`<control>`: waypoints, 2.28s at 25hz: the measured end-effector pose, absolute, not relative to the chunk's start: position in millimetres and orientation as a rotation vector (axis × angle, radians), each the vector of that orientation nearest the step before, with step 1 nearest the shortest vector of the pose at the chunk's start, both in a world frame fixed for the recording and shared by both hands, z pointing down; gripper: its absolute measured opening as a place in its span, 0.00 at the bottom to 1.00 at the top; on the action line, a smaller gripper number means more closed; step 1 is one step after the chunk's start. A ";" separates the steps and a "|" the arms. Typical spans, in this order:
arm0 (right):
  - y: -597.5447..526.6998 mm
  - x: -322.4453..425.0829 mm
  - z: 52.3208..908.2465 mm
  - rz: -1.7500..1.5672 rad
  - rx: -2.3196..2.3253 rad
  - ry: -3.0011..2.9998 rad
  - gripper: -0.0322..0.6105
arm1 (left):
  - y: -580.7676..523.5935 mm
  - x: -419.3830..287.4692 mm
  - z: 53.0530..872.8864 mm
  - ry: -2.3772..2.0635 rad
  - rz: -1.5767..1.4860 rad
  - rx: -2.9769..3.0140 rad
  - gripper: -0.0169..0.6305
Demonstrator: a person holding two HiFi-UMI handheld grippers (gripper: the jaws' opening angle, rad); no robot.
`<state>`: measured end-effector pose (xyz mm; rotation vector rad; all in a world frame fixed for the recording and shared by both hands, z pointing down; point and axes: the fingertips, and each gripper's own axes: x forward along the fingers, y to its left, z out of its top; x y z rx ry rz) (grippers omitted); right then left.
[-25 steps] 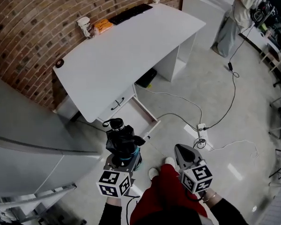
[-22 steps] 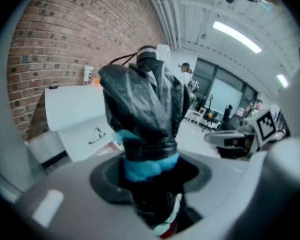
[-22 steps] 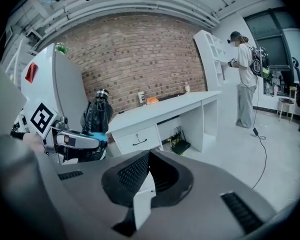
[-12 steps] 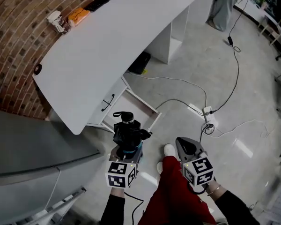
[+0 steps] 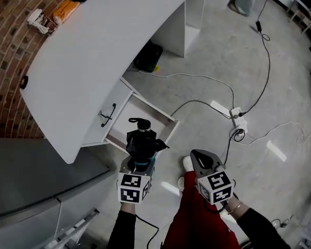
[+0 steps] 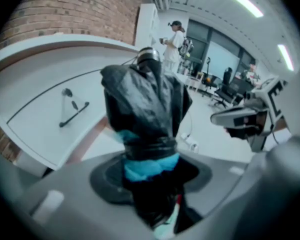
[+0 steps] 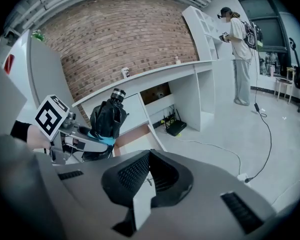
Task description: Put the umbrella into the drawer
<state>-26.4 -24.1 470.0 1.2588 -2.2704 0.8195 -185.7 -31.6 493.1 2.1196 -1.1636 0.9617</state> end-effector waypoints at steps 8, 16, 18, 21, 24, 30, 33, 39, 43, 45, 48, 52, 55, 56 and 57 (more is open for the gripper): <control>-50.2 -31.3 523.1 0.867 1.252 -2.241 0.05 | -56.6 -184.0 549.8 -1.101 1.100 2.108 0.36; -60.8 -38.1 565.1 0.909 1.222 -2.207 0.05 | -79.6 -182.0 600.0 -1.071 1.192 2.072 0.36; -61.0 -38.0 572.1 0.936 1.216 -2.199 0.05 | -84.8 -181.1 610.6 -1.059 1.211 2.059 0.36; -61.3 -40.5 582.5 0.953 1.199 -2.197 0.05 | -91.4 -182.5 626.9 -1.030 1.263 2.047 0.36; -62.5 -41.2 594.3 0.964 1.186 -2.185 0.05 | -95.6 -185.6 644.5 -1.004 1.309 2.033 0.36; -74.6 -39.0 614.8 0.980 1.175 -2.170 0.05 | -103.0 -187.2 674.6 -0.967 1.361 2.001 0.36; -80.7 -39.9 623.3 0.975 1.161 -2.164 0.05 | -101.9 -187.8 684.9 -0.936 1.393 1.981 0.36; -90.1 -42.3 632.4 0.972 1.143 -2.163 0.05 | -96.6 -191.7 704.4 -0.886 1.457 1.942 0.36; -92.0 -44.7 636.8 0.981 1.137 -2.157 0.05 | -92.9 -196.0 718.5 -0.853 1.502 1.914 0.36; -91.7 -46.0 639.8 0.982 1.128 -2.153 0.05 | -91.1 -197.6 724.9 -0.834 1.522 1.899 0.36; -90.8 -47.5 644.2 0.984 1.119 -2.145 0.05 | -88.1 -201.6 734.2 -0.808 1.549 1.872 0.36; -88.8 -50.4 649.7 0.987 1.106 -2.136 0.05 | -84.6 -208.5 745.7 -0.790 1.576 1.837 0.36; -87.5 -54.6 654.9 0.990 1.091 -2.133 0.05 | -82.5 -212.4 753.2 -0.780 1.587 1.817 0.36; -87.1 -55.8 657.0 0.990 1.086 -2.129 0.05 | -81.8 -213.4 755.8 -0.776 1.591 1.809 0.37; -86.9 -56.8 659.1 0.990 1.082 -2.125 0.05 | -81.6 -213.9 758.3 -0.773 1.594 1.804 0.37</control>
